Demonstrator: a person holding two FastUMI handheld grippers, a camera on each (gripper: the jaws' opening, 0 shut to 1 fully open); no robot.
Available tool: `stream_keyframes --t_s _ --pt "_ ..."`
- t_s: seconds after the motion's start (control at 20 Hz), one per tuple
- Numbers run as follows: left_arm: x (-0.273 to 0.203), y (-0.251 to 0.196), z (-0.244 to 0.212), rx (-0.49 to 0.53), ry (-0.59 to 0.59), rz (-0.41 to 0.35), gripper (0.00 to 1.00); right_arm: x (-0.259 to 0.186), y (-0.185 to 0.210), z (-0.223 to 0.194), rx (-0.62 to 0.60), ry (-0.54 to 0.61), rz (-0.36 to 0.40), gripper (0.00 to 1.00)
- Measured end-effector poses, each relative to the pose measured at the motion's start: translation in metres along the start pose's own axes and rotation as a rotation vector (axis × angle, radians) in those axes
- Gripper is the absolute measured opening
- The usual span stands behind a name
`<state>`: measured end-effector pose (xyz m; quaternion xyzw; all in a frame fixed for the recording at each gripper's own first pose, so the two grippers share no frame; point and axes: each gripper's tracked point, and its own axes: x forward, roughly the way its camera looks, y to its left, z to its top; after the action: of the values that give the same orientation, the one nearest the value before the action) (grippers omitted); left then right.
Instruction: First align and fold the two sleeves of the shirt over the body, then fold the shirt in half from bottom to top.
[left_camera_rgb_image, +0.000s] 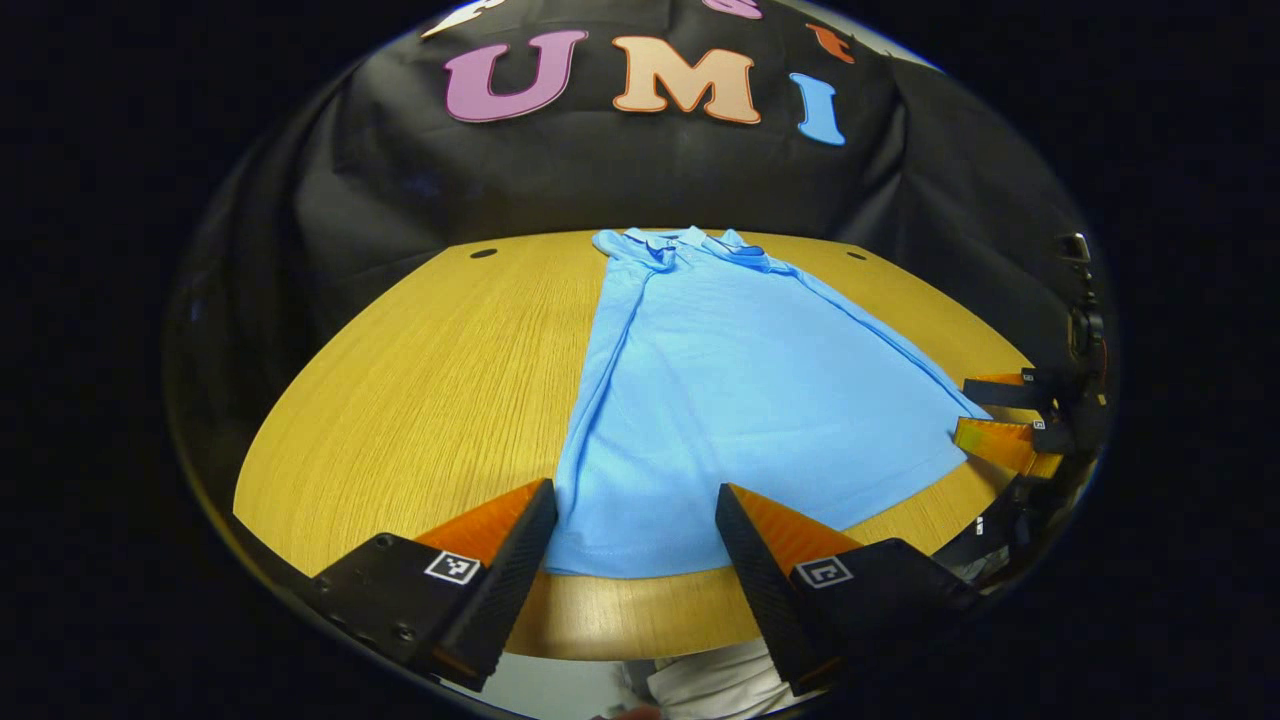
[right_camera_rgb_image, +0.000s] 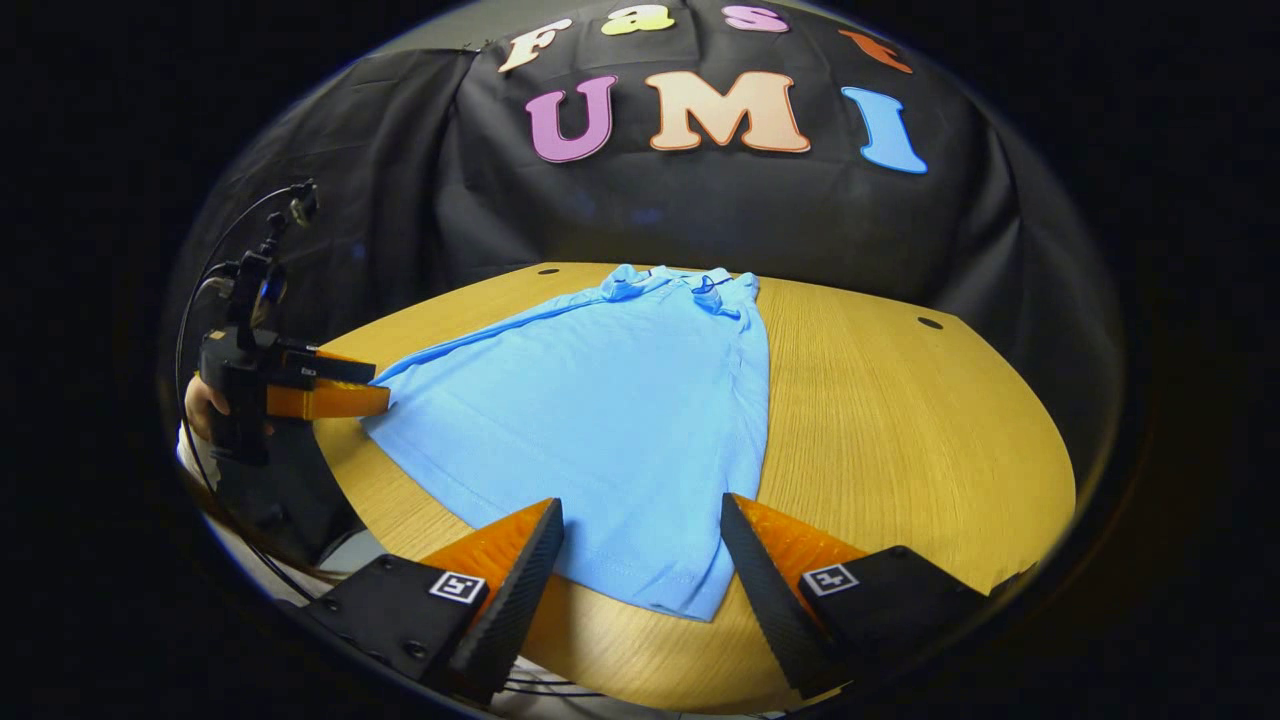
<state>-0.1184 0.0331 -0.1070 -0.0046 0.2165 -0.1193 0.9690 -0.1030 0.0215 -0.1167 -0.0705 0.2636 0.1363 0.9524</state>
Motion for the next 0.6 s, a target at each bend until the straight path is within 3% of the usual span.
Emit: stream_keyframes --t_s 0.15,0.25,0.3,0.4,0.45,0.5,0.55,0.6 --pt "0.002 -0.003 0.0 0.0 -0.004 -0.007 0.94 0.0 0.004 -0.002 -0.005 0.0 0.005 0.98" --pt "0.003 -0.009 0.001 0.005 -0.006 -0.023 0.88 0.001 0.011 -0.002 -0.007 -0.002 0.025 0.93" --pt "0.003 -0.013 0.003 0.011 -0.014 -0.035 0.84 0.002 0.015 -0.001 -0.012 -0.004 0.037 0.85" --pt "0.005 -0.022 0.004 0.029 -0.031 -0.066 0.67 0.004 0.021 -0.001 -0.021 -0.003 0.054 0.65" --pt "0.007 -0.026 0.004 0.031 -0.033 -0.078 0.51 0.004 0.023 -0.001 -0.021 -0.003 0.061 0.63" --pt "0.007 -0.029 0.004 0.028 -0.037 -0.086 0.43 0.004 0.025 0.0 -0.023 -0.003 0.065 0.48" --pt "0.007 -0.032 0.005 0.02 -0.039 -0.096 0.3 0.005 0.027 -0.001 -0.023 -0.001 0.069 0.43" --pt "0.008 -0.034 0.006 0.008 -0.04 -0.102 0.23 0.006 0.028 0.0 -0.019 -0.001 0.072 0.37"
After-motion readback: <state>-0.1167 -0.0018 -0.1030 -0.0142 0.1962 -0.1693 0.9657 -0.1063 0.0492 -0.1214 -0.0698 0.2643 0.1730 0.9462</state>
